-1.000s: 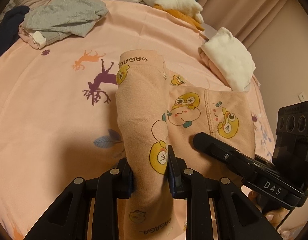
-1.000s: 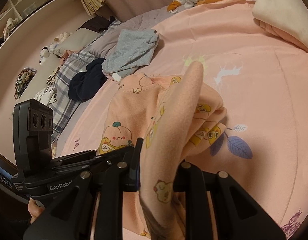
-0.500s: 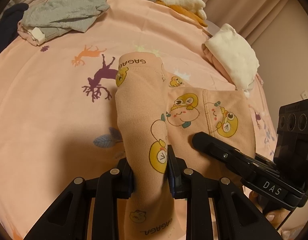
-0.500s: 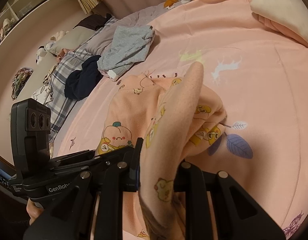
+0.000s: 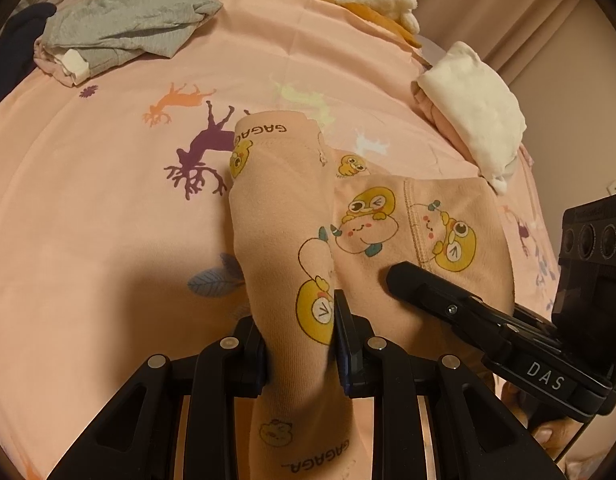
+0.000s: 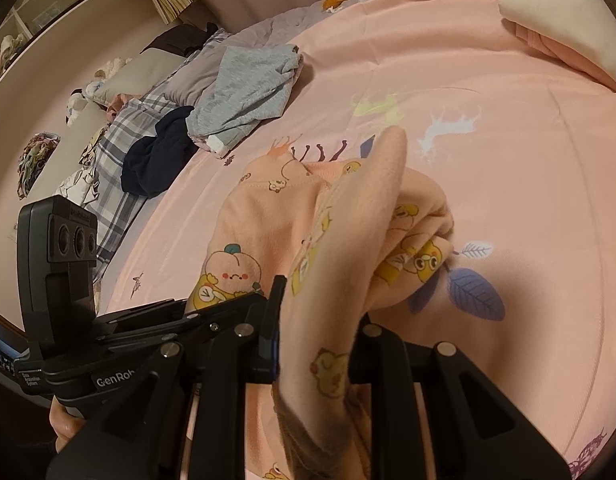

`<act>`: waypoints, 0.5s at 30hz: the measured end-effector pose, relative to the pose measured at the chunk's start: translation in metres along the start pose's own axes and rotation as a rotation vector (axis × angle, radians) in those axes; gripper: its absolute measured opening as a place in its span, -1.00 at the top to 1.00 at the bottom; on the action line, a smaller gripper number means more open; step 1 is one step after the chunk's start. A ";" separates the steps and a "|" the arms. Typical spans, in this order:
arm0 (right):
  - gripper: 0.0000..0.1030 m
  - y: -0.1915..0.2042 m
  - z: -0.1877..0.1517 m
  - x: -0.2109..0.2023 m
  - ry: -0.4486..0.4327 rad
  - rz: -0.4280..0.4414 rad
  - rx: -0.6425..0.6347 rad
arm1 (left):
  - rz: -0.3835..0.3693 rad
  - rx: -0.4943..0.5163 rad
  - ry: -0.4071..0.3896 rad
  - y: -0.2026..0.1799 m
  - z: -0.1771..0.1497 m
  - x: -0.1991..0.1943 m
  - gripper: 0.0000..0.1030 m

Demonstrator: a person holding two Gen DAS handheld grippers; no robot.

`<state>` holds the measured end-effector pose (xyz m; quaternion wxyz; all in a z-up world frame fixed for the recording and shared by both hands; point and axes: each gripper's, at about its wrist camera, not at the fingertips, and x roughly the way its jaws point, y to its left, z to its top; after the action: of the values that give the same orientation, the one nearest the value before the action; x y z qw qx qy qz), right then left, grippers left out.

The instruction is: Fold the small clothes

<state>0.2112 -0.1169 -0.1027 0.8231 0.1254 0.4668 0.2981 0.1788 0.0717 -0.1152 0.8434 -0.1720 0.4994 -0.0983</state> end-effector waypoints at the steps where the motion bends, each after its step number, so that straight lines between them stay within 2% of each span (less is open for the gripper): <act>1: 0.59 -0.001 0.000 0.001 0.001 -0.001 0.000 | 0.001 0.000 0.000 0.000 0.000 0.000 0.53; 15: 0.56 -0.010 0.000 0.007 0.017 -0.023 0.024 | 0.017 -0.008 0.015 0.003 0.000 0.007 0.53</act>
<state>0.2181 -0.1207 -0.1127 0.8208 0.1274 0.4788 0.2842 0.1825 0.0723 -0.1224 0.8398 -0.1703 0.5075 -0.0905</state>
